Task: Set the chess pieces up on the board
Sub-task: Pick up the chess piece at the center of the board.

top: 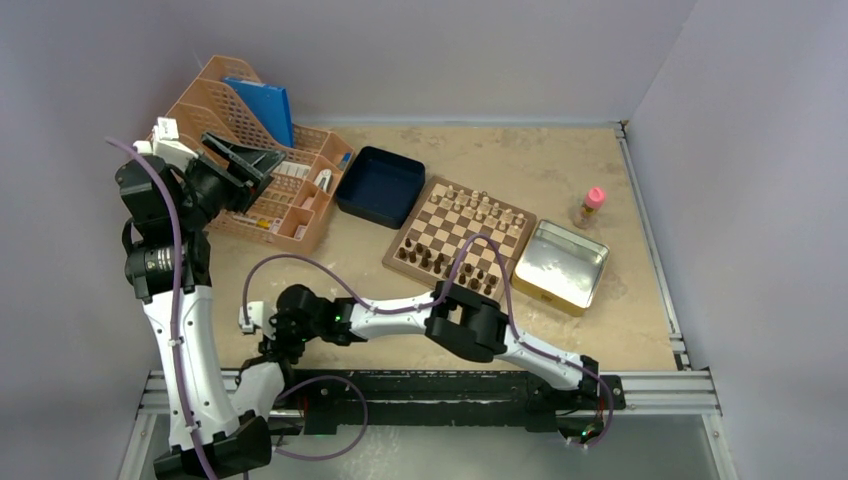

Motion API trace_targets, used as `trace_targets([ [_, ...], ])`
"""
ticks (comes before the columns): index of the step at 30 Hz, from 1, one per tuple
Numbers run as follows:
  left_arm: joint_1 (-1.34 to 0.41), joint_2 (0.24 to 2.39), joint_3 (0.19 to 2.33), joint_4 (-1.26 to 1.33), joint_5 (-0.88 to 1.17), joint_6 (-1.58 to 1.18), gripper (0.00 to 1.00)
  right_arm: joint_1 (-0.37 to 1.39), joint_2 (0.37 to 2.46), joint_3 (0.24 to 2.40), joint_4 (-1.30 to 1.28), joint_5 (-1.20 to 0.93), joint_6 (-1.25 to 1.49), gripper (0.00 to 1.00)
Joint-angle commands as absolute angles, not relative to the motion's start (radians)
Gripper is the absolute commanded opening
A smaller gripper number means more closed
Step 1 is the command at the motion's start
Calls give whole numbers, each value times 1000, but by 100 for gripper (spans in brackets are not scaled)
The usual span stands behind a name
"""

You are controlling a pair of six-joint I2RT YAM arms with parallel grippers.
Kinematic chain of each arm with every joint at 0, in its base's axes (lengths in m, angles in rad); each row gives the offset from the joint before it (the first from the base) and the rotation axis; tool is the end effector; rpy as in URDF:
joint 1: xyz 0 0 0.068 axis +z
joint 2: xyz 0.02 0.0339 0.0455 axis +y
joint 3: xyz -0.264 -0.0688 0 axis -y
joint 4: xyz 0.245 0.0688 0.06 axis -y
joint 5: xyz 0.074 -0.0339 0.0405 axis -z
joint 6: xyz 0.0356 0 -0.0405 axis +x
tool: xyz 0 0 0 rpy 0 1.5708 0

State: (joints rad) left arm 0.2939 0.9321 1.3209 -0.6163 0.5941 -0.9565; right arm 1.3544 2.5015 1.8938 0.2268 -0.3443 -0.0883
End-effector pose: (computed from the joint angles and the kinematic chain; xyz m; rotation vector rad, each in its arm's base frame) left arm 0.1660 0.0294 0.4505 -0.7059 1.7346 -0.9972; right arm 0.1100 0.5563 0.1406 -1.5740 1.4152 1.1363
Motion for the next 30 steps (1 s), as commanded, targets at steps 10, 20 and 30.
trace_targets([
  [10, 291, 886, 1312, -548, 610, -921, 66, 1368, 2583, 2082, 146, -419, -62, 49],
  [20, 291, 892, 1297, -540, 613, -896, 66, 1368, 2604, 2088, 181, -461, -96, 49],
  [30, 291, 879, 1281, -527, 590, -907, 66, 1370, 2599, 2079, 176, -520, -113, 52],
])
